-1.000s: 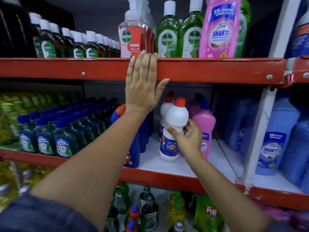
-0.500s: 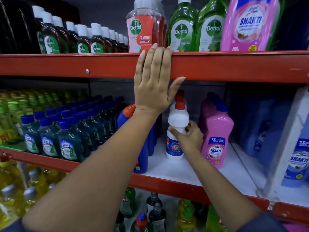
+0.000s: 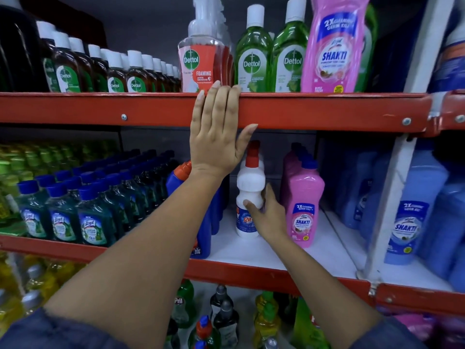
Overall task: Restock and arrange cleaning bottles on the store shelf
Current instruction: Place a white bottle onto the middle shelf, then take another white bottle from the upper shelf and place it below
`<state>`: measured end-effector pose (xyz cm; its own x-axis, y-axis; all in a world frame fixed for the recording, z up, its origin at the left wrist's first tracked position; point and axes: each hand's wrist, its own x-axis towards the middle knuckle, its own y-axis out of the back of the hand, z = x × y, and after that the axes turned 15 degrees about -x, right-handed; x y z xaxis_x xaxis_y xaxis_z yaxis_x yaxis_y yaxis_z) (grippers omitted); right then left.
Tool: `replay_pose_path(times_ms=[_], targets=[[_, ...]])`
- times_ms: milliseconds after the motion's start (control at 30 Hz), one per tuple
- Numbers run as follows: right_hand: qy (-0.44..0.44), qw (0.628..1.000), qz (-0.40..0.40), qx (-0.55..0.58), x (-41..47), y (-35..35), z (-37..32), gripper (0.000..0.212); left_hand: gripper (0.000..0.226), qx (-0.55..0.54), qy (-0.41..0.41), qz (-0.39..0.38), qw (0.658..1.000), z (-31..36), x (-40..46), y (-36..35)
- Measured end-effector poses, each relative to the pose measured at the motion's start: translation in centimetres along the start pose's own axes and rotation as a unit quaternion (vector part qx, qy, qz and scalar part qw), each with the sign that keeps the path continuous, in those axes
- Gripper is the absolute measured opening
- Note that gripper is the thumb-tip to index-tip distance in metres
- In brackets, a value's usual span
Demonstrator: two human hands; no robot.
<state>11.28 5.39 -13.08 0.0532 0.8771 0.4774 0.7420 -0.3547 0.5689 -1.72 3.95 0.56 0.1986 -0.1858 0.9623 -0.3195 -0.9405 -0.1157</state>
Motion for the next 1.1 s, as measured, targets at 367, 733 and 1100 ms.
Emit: replay_pose_path(times_ms=[367,733,1100], targets=[[0.213,0.903,0.224,-0.299,-6.8,9.1,0.9,0.075,0.059,-0.012,0.029,-0.072,0.997,0.4,0.2,0.9],[0.222,0.841,0.390,-0.303,-3.0,23.7,-2.3,0.070,0.060,-0.041,0.055,-0.104,0.992,0.9,0.5,1.9],[0.082,0.902,0.373,-0.202,5.6,34.4,-3.0,0.065,0.061,-0.037,0.067,-0.112,0.991,1.4,0.7,2.2]])
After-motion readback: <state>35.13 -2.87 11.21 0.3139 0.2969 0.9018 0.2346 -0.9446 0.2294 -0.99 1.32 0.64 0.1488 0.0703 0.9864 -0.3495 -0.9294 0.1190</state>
